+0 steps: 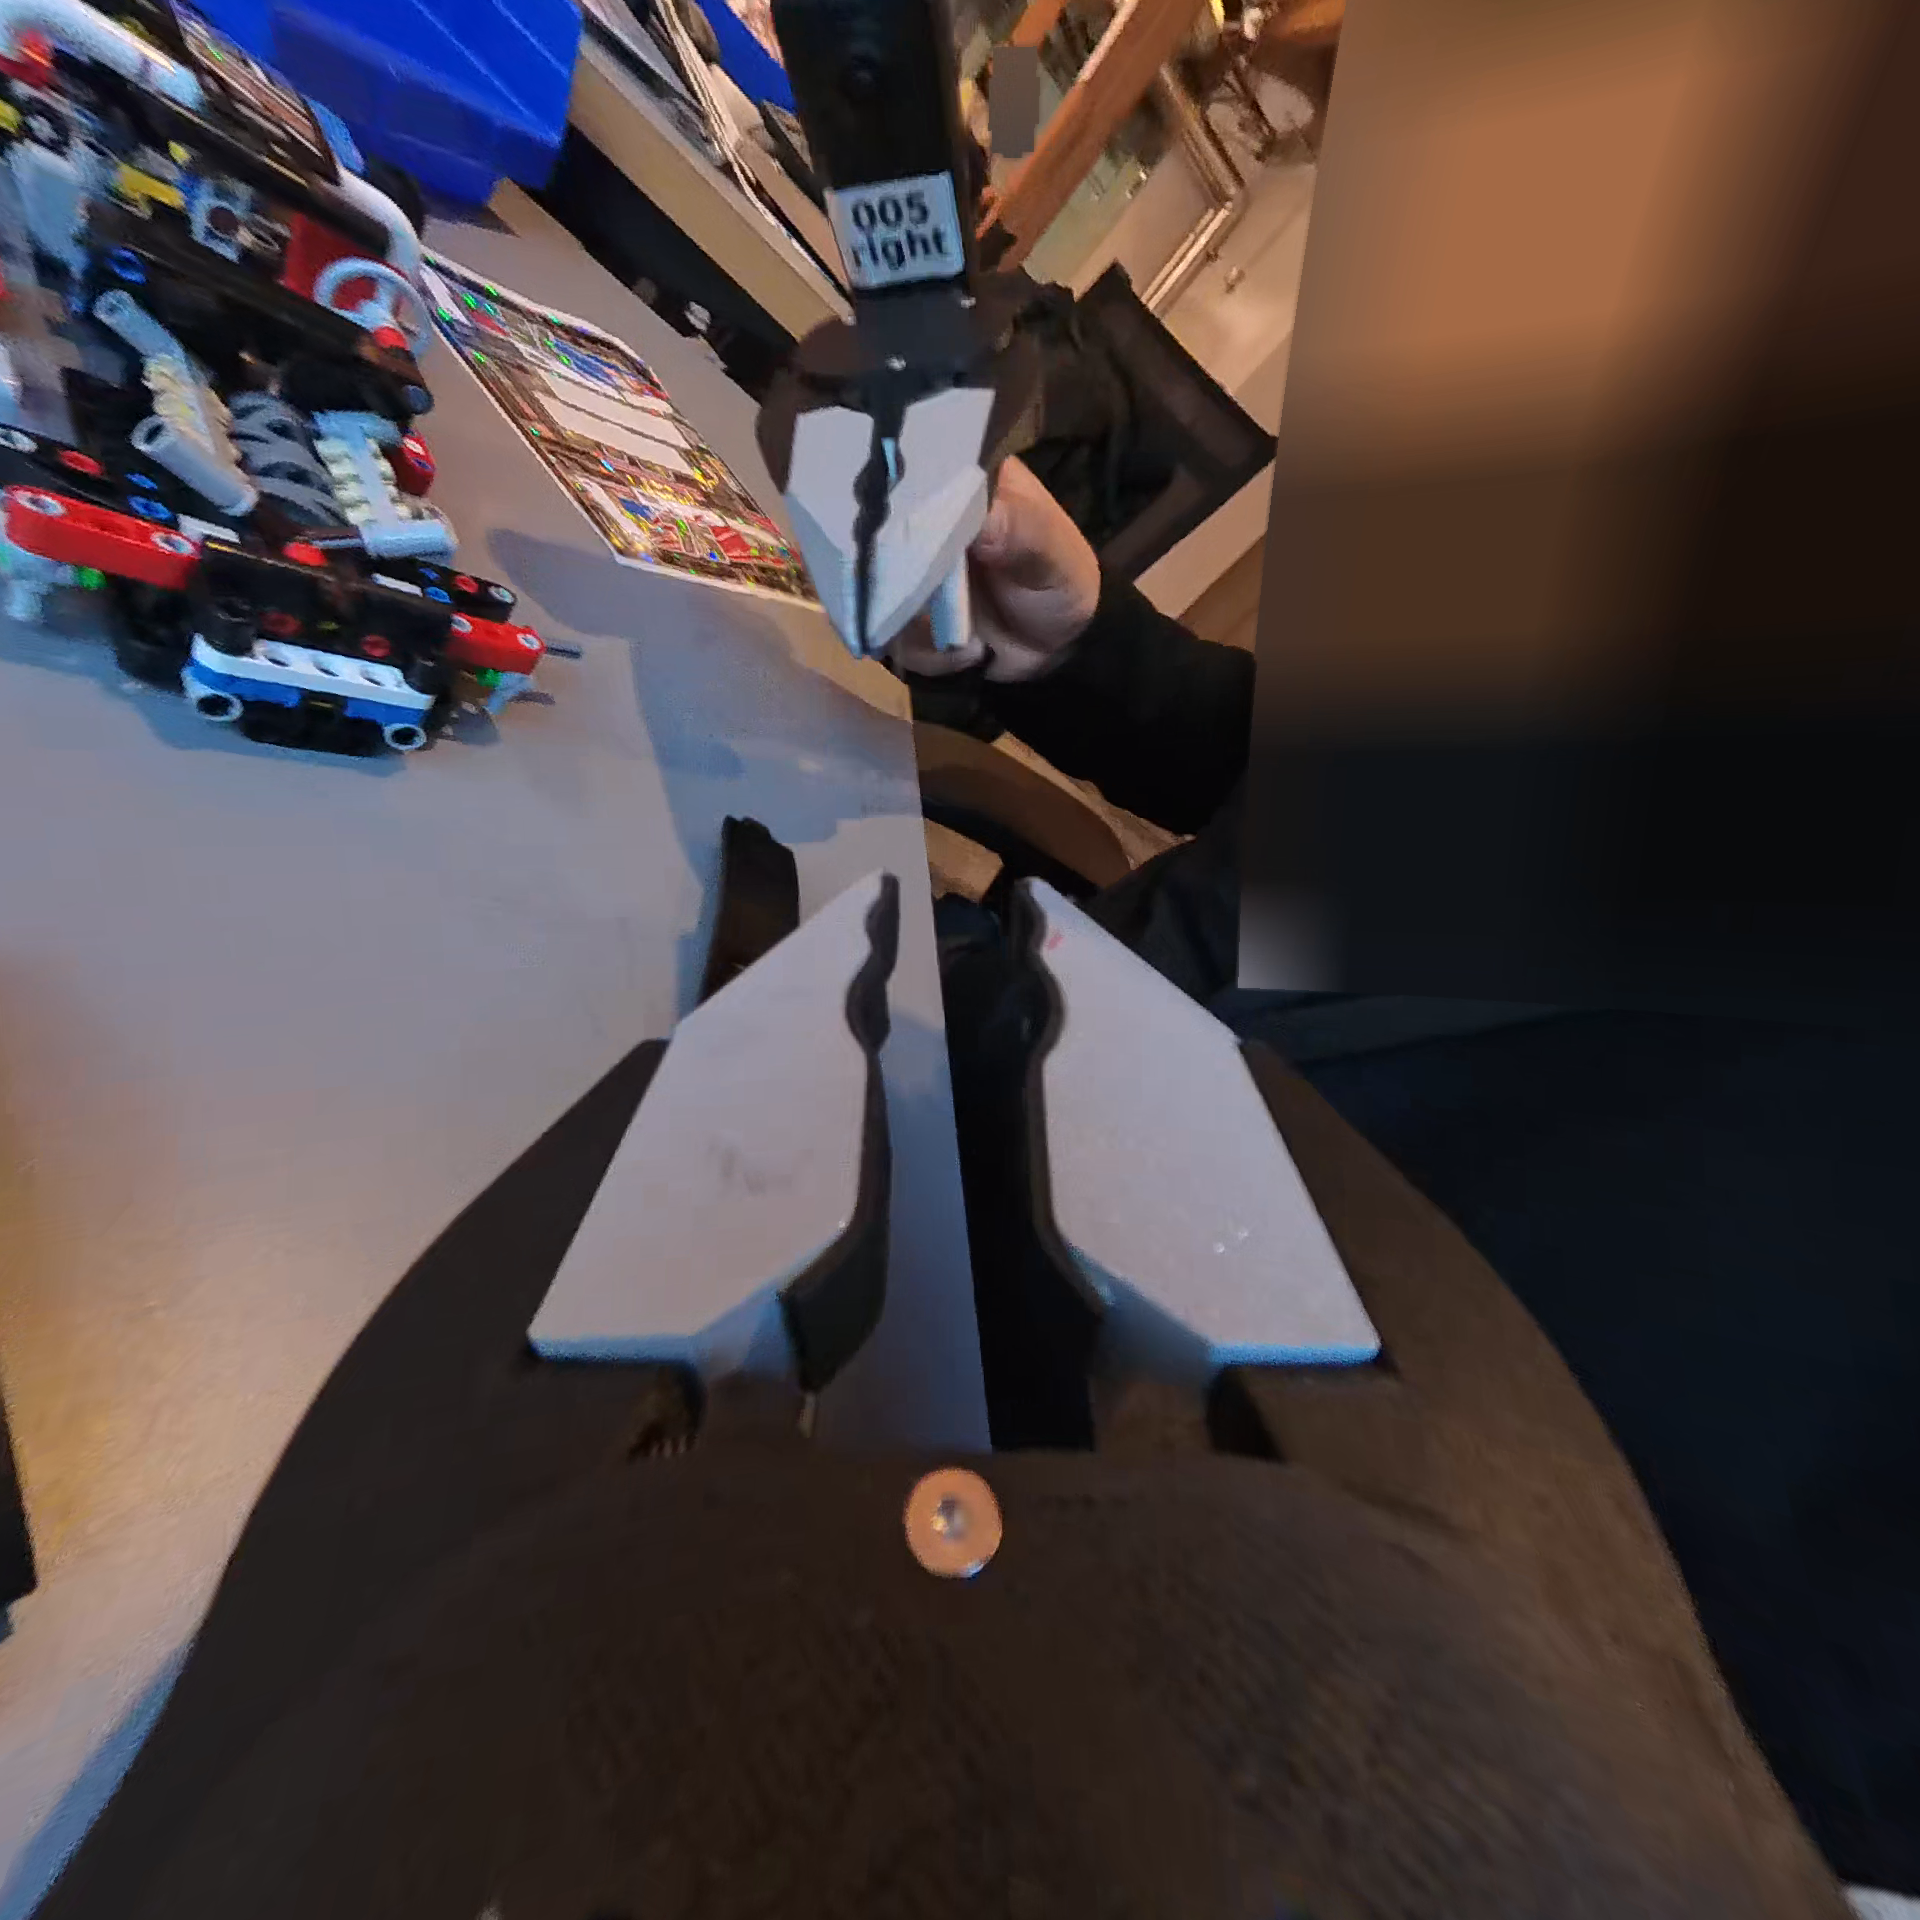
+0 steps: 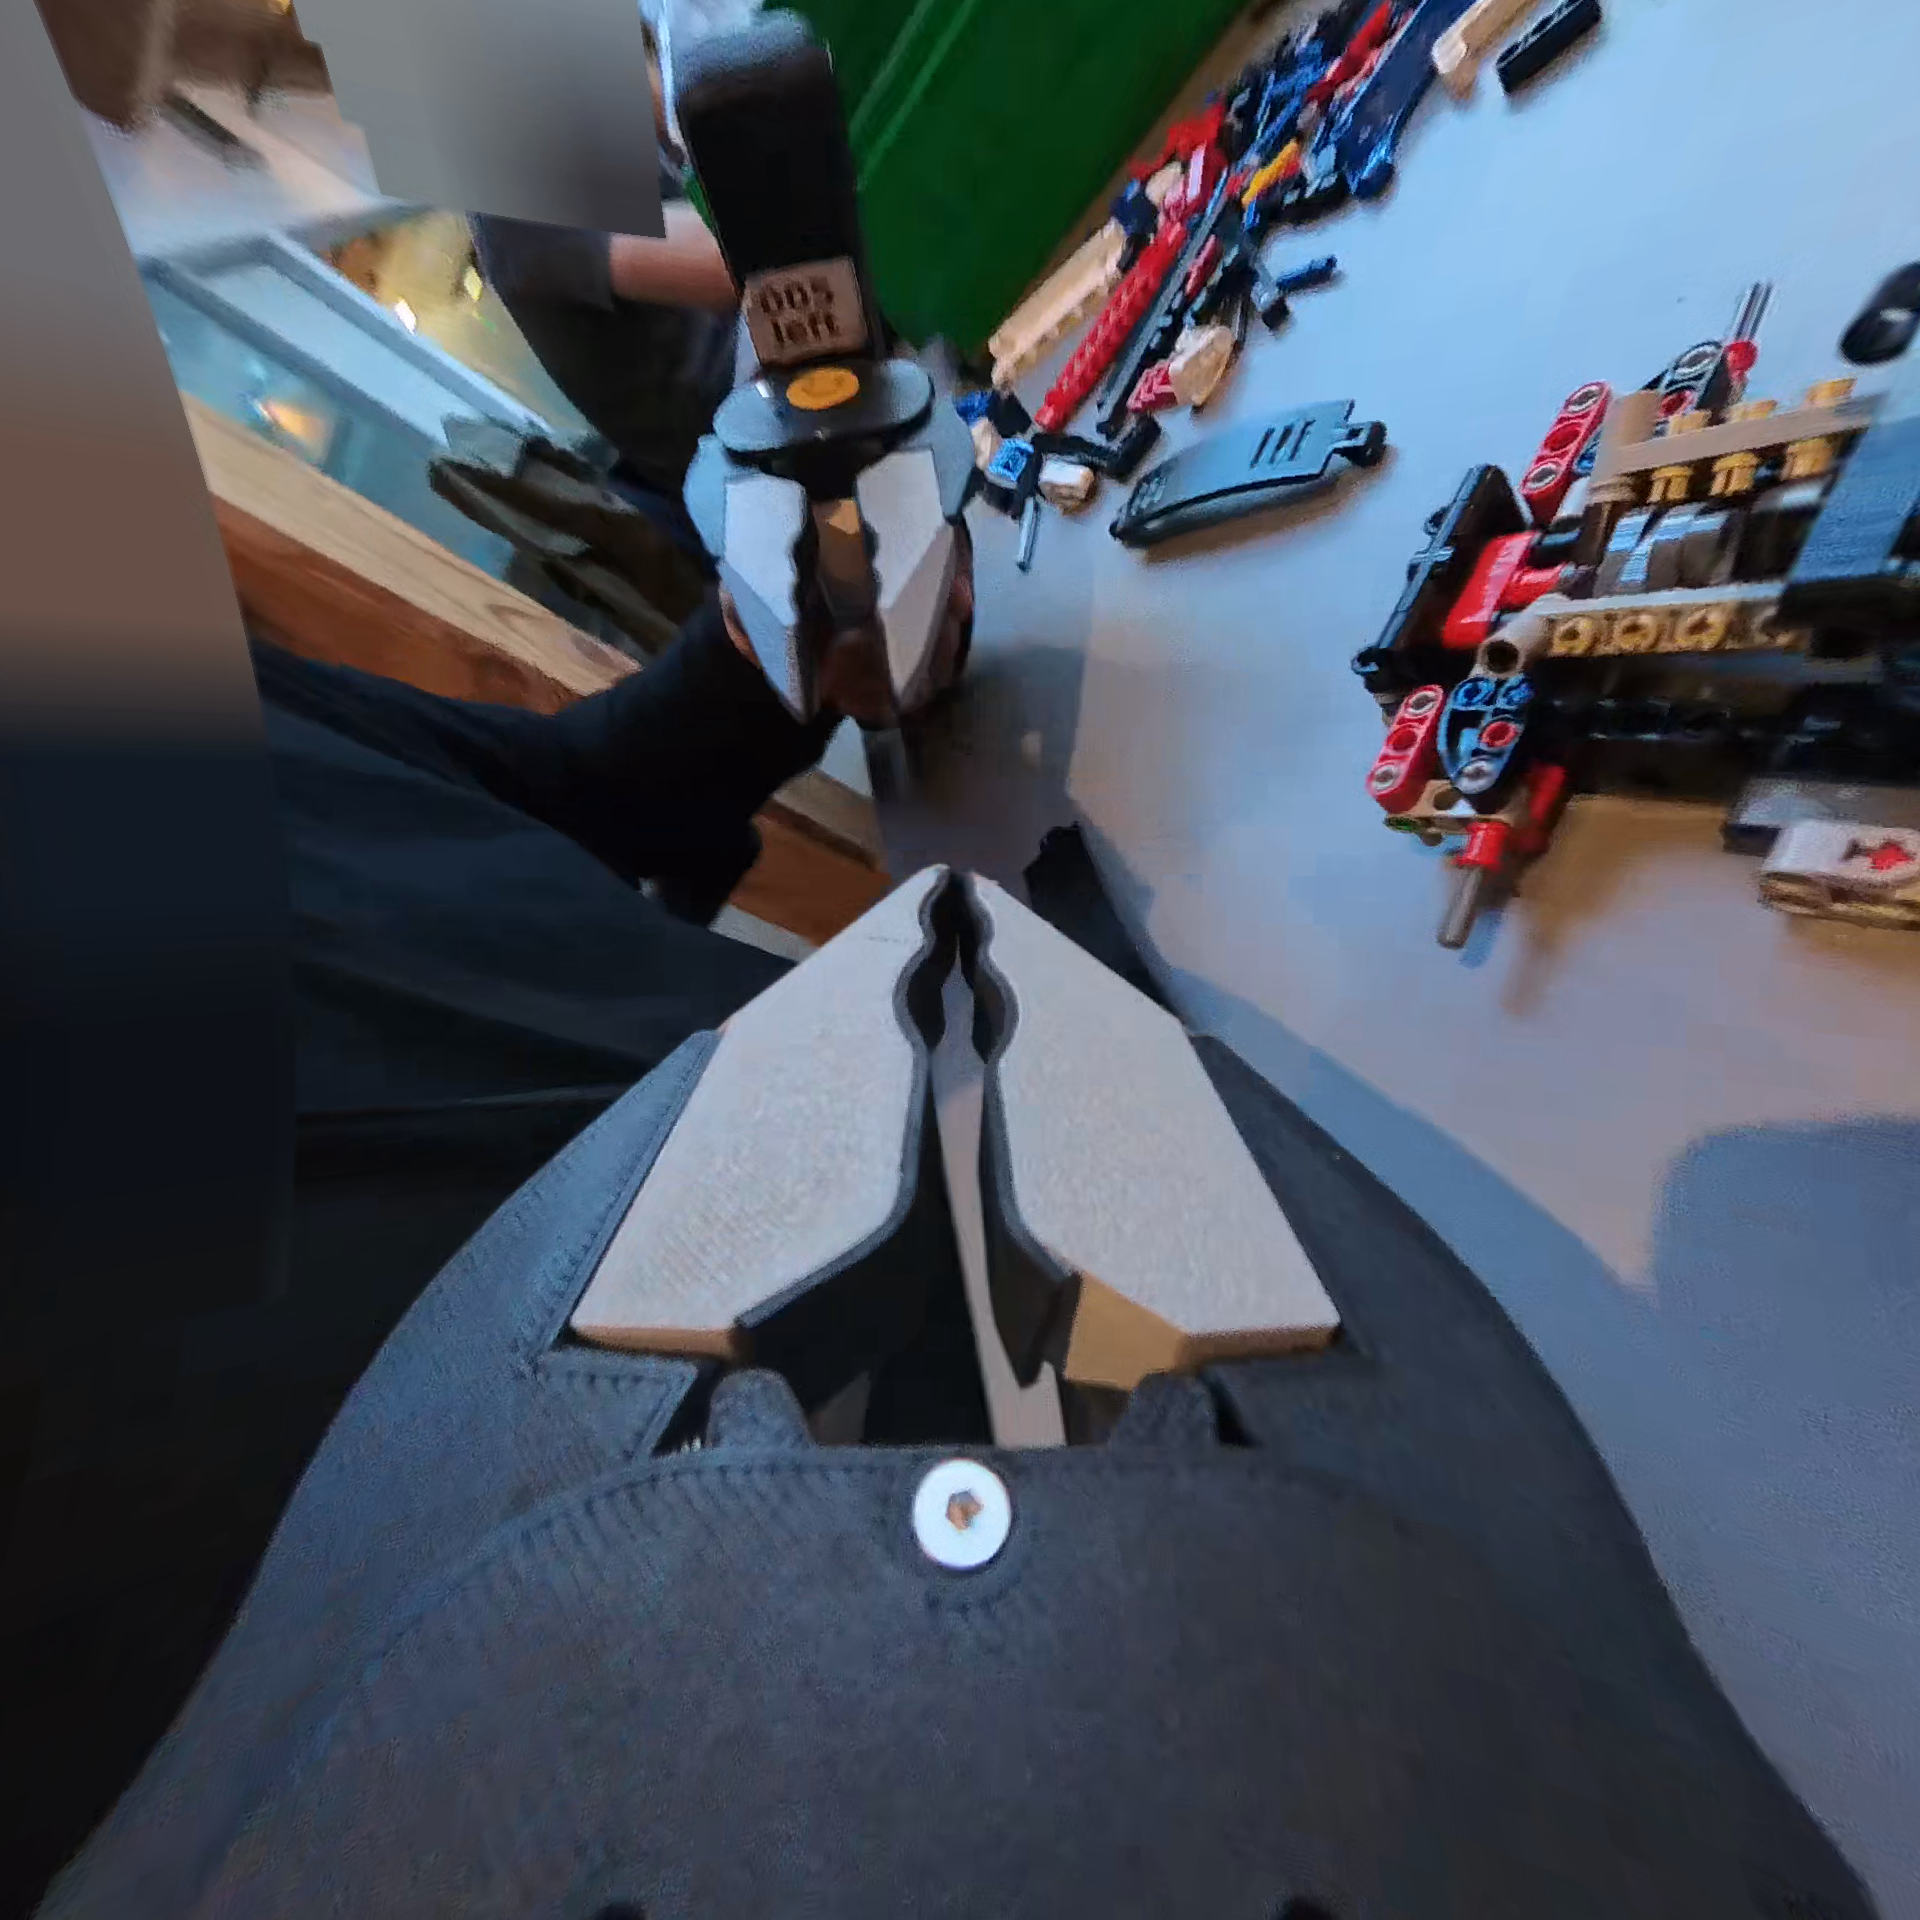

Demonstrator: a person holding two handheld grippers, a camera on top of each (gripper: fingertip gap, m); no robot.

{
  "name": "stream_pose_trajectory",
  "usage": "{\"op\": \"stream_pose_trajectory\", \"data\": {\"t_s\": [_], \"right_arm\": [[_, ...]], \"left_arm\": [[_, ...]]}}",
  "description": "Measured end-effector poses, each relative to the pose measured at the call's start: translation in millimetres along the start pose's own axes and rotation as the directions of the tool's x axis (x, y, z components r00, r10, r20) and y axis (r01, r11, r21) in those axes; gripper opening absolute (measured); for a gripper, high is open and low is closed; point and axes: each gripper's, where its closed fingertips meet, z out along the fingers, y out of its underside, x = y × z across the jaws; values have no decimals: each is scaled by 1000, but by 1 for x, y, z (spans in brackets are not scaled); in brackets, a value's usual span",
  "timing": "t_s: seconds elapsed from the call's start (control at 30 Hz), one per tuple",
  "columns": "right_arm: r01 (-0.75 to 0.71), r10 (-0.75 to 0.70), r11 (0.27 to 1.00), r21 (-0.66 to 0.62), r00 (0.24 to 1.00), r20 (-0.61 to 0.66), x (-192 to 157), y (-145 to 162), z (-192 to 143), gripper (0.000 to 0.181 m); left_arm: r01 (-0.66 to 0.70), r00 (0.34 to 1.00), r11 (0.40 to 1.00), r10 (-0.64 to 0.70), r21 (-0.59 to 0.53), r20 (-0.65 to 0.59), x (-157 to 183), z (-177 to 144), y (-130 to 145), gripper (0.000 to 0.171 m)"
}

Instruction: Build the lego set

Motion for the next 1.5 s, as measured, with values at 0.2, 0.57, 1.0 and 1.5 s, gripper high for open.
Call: {"op": "stream_pose_trajectory", "data": {"t_s": [0.2, 0.57, 1.0, 1.5], "right_arm": [[155, -155, 988, -1, 988, 8, -2, -12, -1, 31], [248, -249, 969, 19, 967, 52, -18, -17, 8, 15], [249, -250, 968, 21, 967, 57, -14, -19, 7, 16], [233, -241, 970, 68, 961, 137, -35, -20, 10, 0]], "left_arm": [[-39, 999, 999, 39, -25, -6, 10, 1, -6, 6], [-46, 999, 998, 46, -38, -12, 14, 9, -7, 7], [-33, 999, 999, 33, -34, -24, 13, 8, -7, 7], [-60, 994, 997, 55, 52, 90, -2, 4, -15, 20]]}}
